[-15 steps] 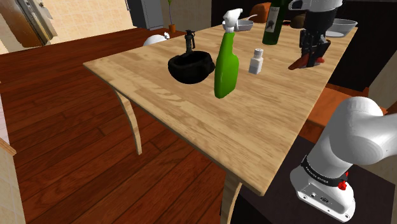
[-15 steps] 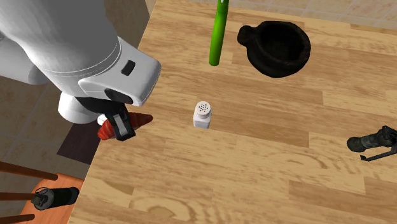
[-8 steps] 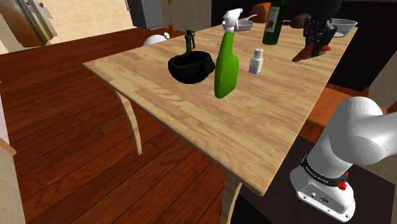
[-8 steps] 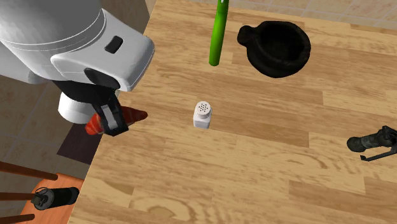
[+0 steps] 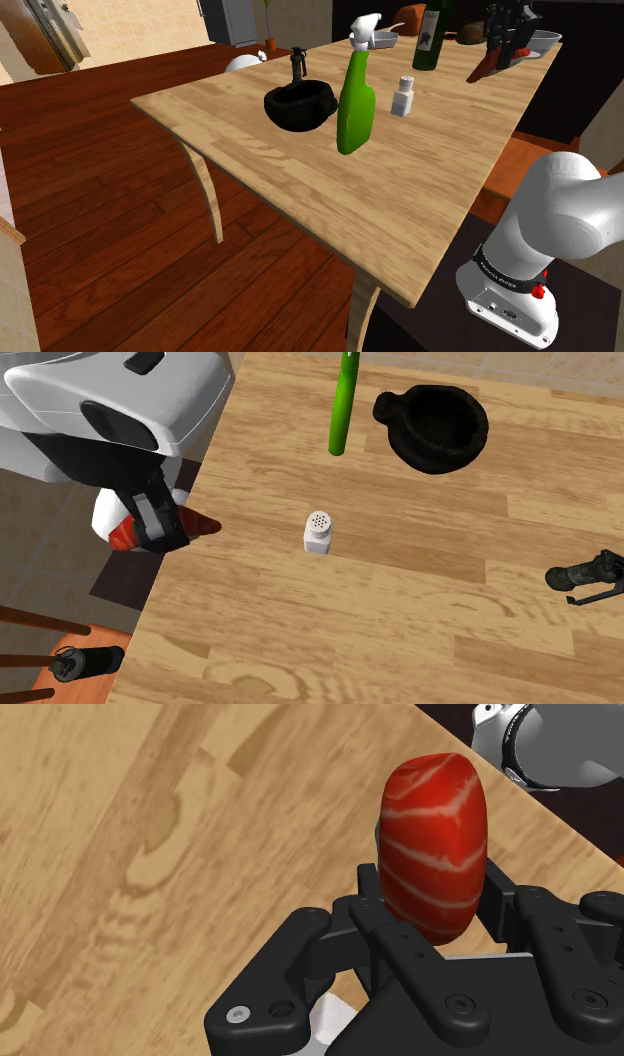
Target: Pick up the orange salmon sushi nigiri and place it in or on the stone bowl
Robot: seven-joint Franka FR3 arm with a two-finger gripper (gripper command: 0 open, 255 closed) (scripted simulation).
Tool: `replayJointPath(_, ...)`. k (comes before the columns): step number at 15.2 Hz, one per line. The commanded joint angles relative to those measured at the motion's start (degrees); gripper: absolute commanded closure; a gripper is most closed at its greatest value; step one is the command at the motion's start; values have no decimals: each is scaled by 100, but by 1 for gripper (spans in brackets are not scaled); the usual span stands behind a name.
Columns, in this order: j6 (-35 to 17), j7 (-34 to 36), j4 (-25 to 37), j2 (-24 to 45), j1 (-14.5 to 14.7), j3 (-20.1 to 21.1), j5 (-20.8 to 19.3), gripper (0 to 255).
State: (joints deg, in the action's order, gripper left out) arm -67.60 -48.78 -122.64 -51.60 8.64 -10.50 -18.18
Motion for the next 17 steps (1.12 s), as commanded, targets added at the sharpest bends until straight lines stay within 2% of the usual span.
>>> replayJointPath(1, 125, -49, 221, 91, 2, 3, -4, 255)
replayJointPath(7, 436, -137, 802, 354, 12, 41, 15, 255)
replayJointPath(17, -27, 901, 1530, 1753, 198, 780, 791, 255)
